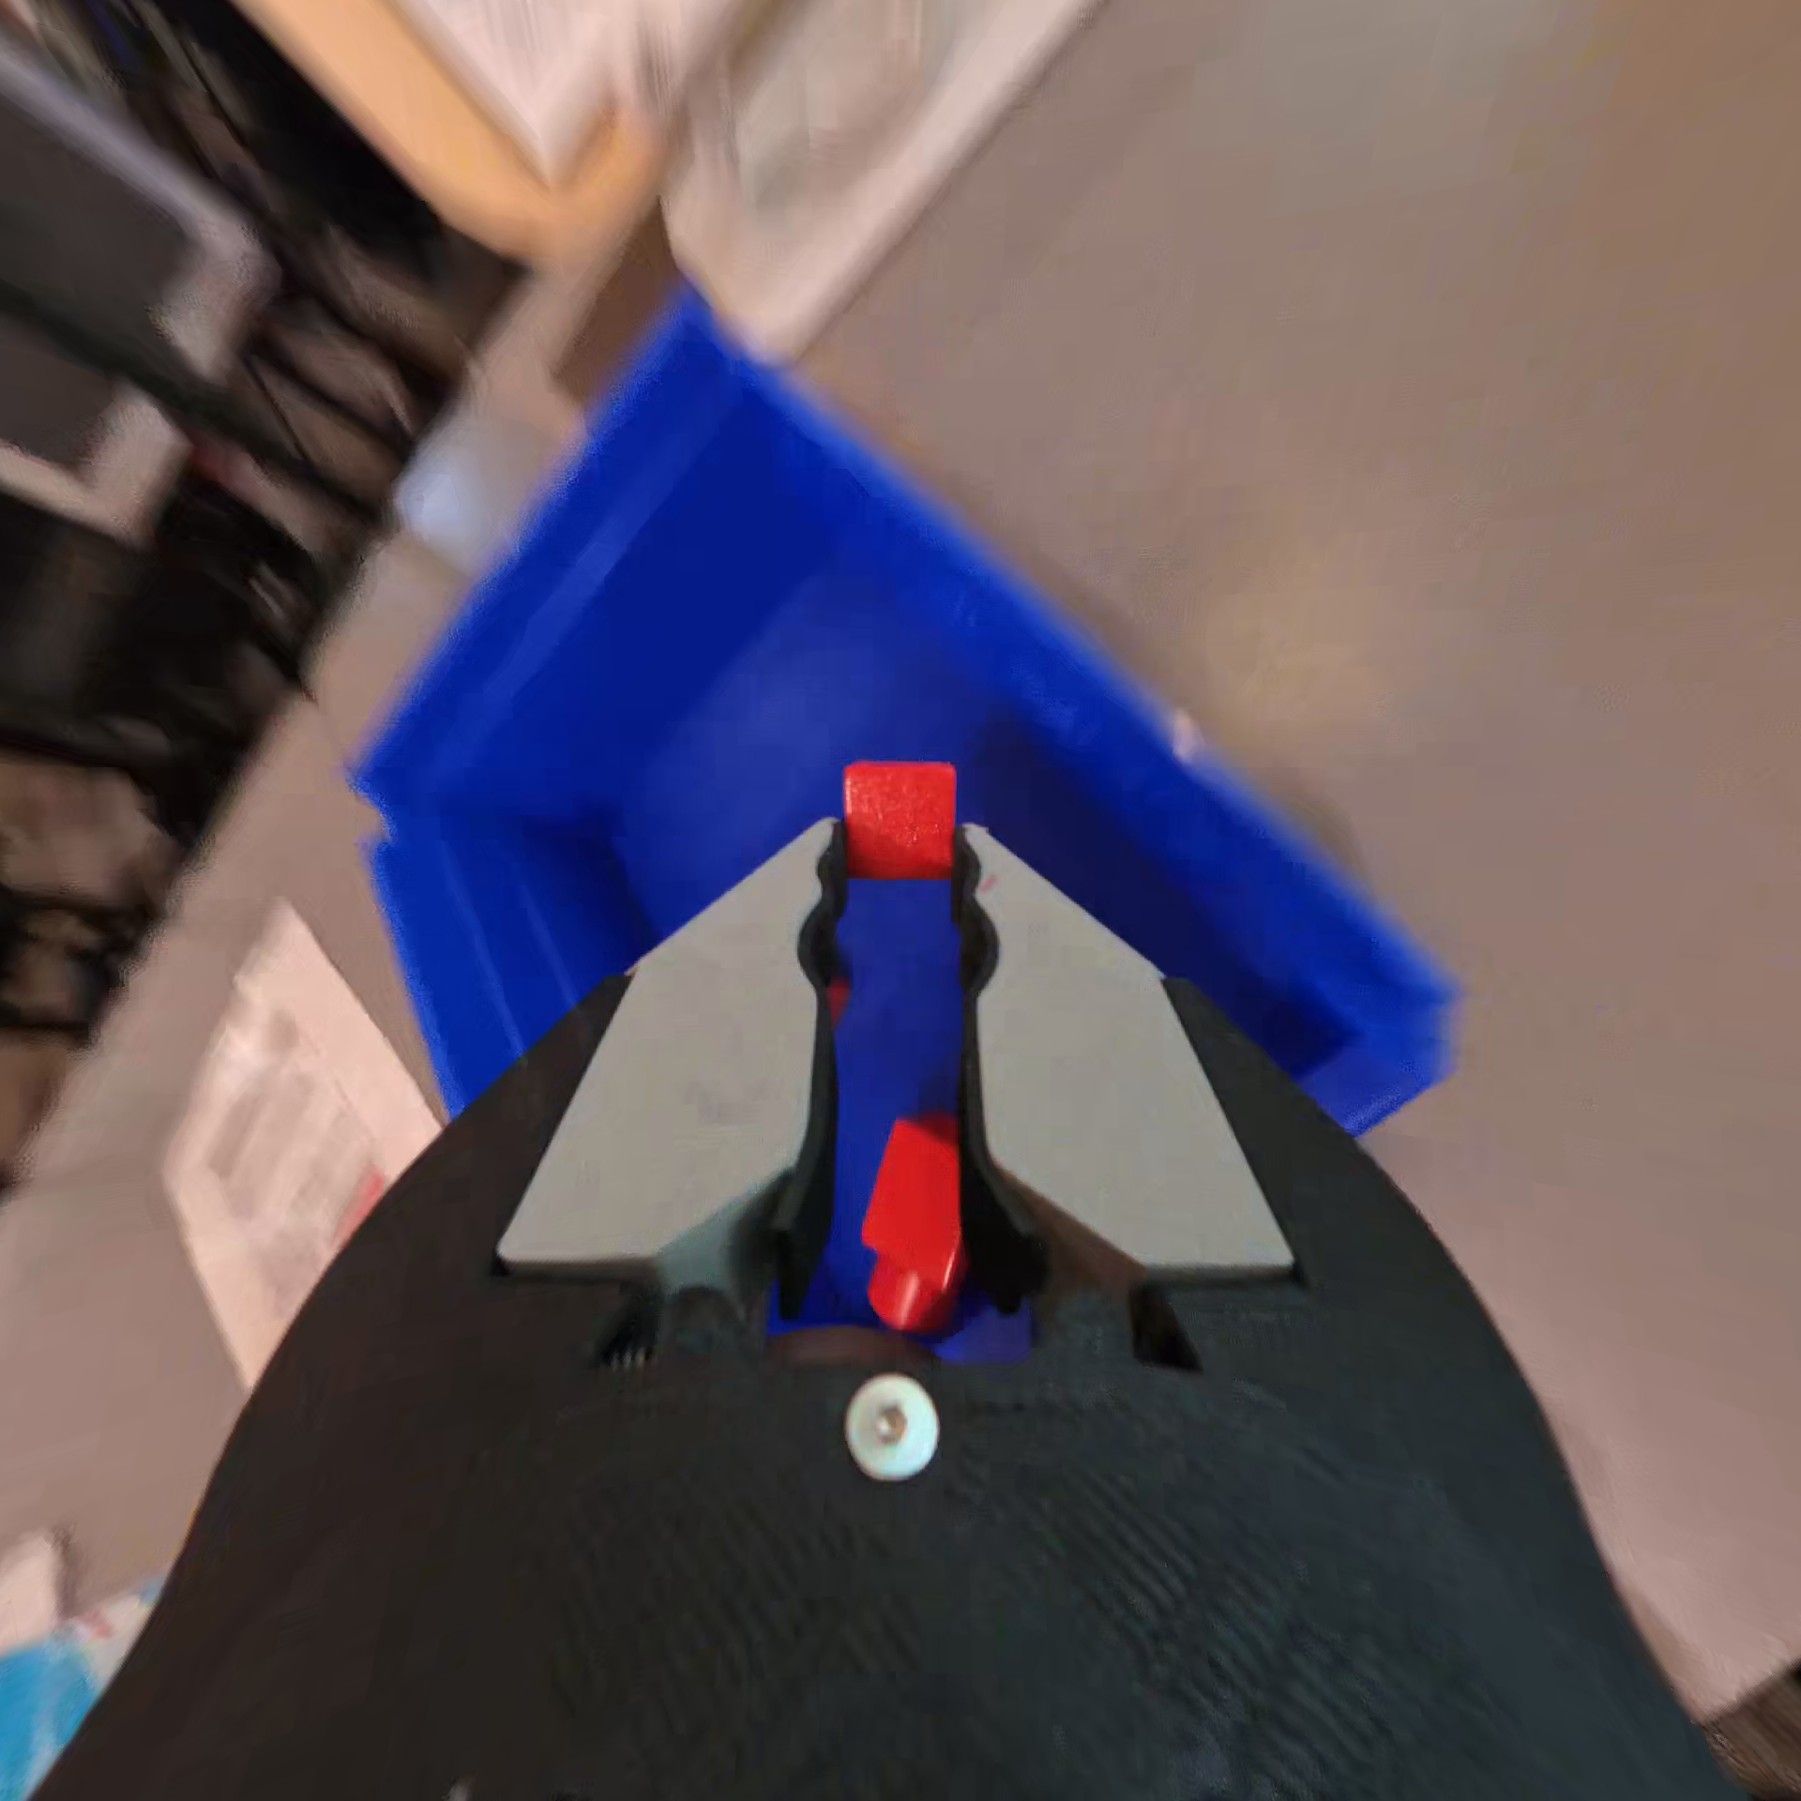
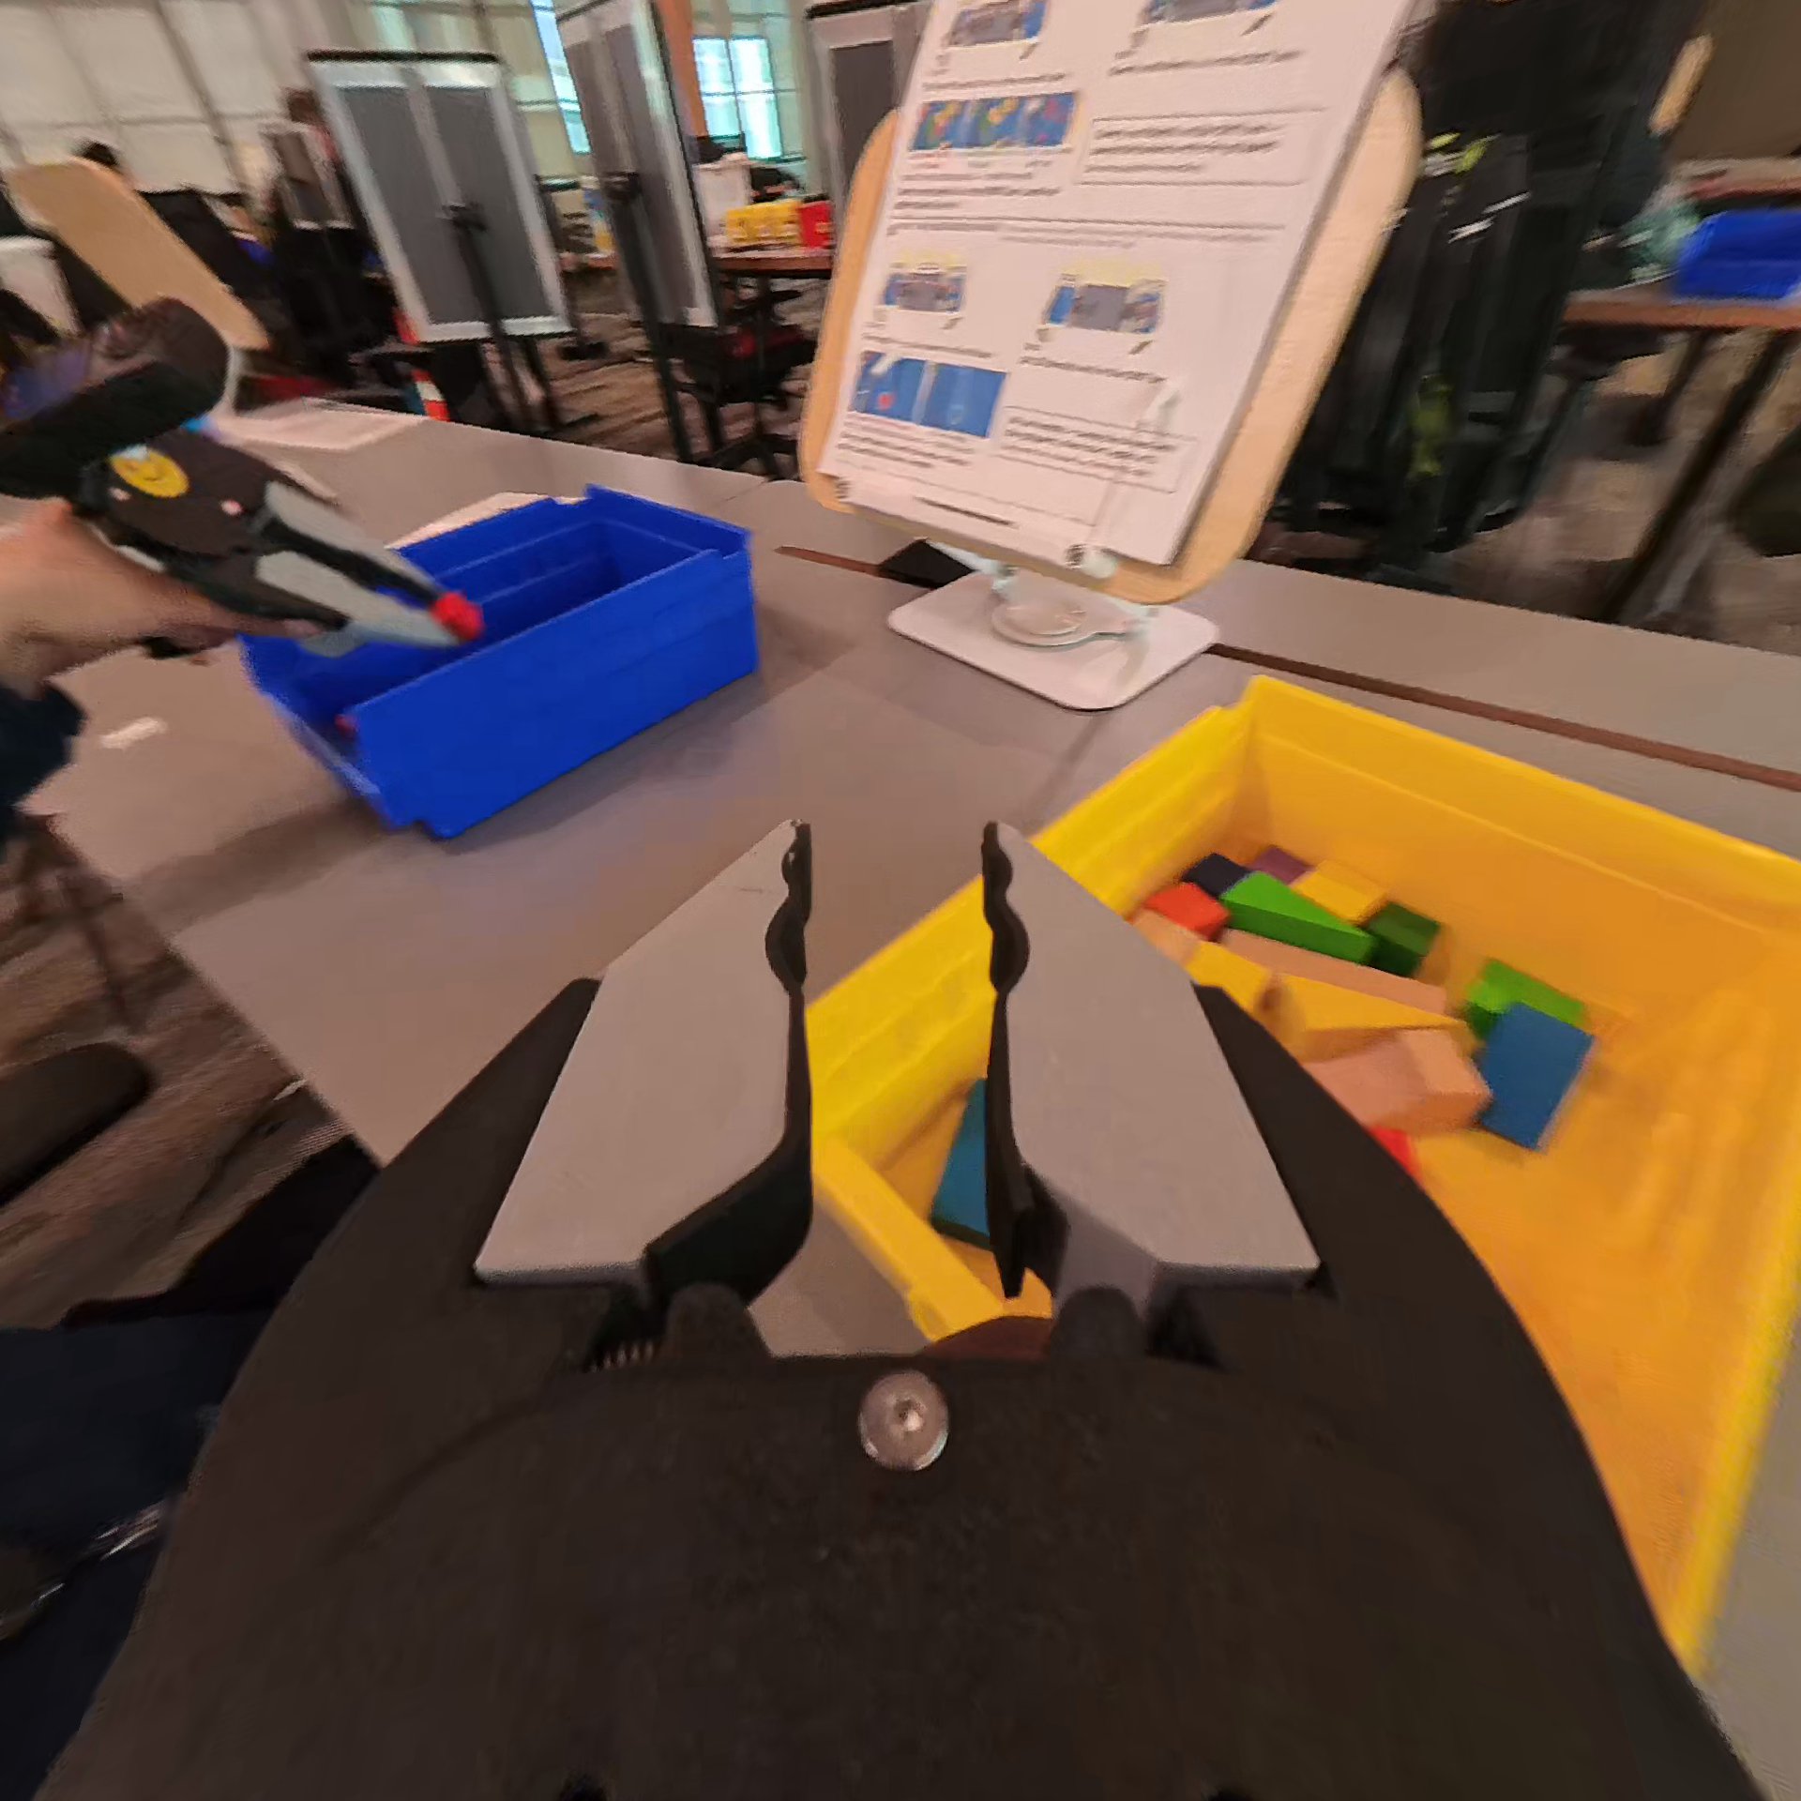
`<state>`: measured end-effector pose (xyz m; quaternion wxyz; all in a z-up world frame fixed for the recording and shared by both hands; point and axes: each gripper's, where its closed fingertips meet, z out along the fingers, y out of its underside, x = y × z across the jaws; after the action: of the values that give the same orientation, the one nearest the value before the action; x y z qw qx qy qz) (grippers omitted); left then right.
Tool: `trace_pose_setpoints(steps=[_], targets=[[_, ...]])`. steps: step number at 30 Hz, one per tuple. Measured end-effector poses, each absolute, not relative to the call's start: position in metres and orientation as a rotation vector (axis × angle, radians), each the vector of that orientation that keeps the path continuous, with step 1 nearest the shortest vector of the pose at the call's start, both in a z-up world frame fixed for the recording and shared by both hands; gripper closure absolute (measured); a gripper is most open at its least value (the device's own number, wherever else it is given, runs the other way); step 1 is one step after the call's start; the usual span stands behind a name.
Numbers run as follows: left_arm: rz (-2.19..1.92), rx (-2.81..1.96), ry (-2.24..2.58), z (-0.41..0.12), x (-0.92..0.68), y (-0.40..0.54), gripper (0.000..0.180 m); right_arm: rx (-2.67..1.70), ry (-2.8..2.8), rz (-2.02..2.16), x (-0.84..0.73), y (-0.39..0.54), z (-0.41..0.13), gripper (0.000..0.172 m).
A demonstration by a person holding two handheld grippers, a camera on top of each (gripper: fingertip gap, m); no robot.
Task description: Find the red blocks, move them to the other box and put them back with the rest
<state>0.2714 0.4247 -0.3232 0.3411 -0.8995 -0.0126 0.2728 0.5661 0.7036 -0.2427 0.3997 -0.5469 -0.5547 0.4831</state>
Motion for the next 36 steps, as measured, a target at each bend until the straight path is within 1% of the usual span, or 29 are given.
trace_pose_setpoints(steps=[2, 5, 9, 14, 16, 17, 18, 21, 22, 25, 27, 30, 33, 35, 36], targets=[[0.835, -2.127, 0.133, -0.288, 0.314, 0.443, 0.161, -1.359, -1.479, 1.361, 0.557, 0.674, -0.245, 0.137], [0.92, -1.889, 0.408, -0.263, 0.396, 0.472, 0.162, -1.296, -1.637, 1.585, 0.547, 0.615, -0.249, 0.134], [0.876, -1.765, 0.6, -0.271, 0.482, 0.507, 0.162, -1.228, -1.785, 1.744, 0.539, 0.548, -0.258, 0.13], [0.868, -1.693, 0.715, -0.28, 0.528, 0.529, 0.162, -1.289, -1.838, 1.779, 0.528, 0.521, -0.279, 0.129], [0.845, -1.681, 0.733, -0.285, 0.539, 0.536, 0.162, -1.294, -1.831, 1.873, 0.527, 0.516, -0.279, 0.133], [0.863, -1.684, 0.713, -0.285, 0.537, 0.538, 0.162, -1.298, -1.83, 1.905, 0.526, 0.515, -0.28, 0.146], [0.861, -1.698, 0.718, -0.289, 0.537, 0.539, 0.162, -1.313, -1.841, 1.896, 0.525, 0.517, -0.284, 0.151], [0.814, -1.704, 0.689, -0.293, 0.535, 0.542, 0.162, -1.33, -1.876, 1.836, 0.524, 0.521, -0.292, 0.153], [0.81, -1.693, 0.672, -0.291, 0.533, 0.541, 0.162, -1.329, -1.861, 1.817, 0.523, 0.524, -0.291, 0.153], [0.827, -1.682, 0.589, -0.279, 0.52, 0.535, 0.155, -1.326, -1.792, 1.69, 0.521, 0.549, -0.284, 0.152], [0.812, -1.701, 0.518, -0.271, 0.507, 0.525, 0.153, -1.341, -1.684, 1.564, 0.524, 0.586, -0.273, 0.152], [0.82, -1.715, 0.372, -0.257, 0.476, 0.506, 0.156, -1.42, -1.506, 1.302, 0.537, 0.664, -0.265, 0.152], [0.828, -1.718, 0.213, -0.245, 0.444, 0.488, 0.156, -1.58, -1.399, 1.046, 0.557, 0.737, -0.285, 0.153], [0.803, -1.732, 0.132, -0.244, 0.427, 0.478, 0.156, -1.699, -1.403, 0.969, 0.567, 0.762, -0.307, 0.152], [0.792, -1.747, 0.096, -0.246, 0.418, 0.473, 0.156, -1.752, -1.411, 0.928, 0.571, 0.771, -0.318, 0.143]])
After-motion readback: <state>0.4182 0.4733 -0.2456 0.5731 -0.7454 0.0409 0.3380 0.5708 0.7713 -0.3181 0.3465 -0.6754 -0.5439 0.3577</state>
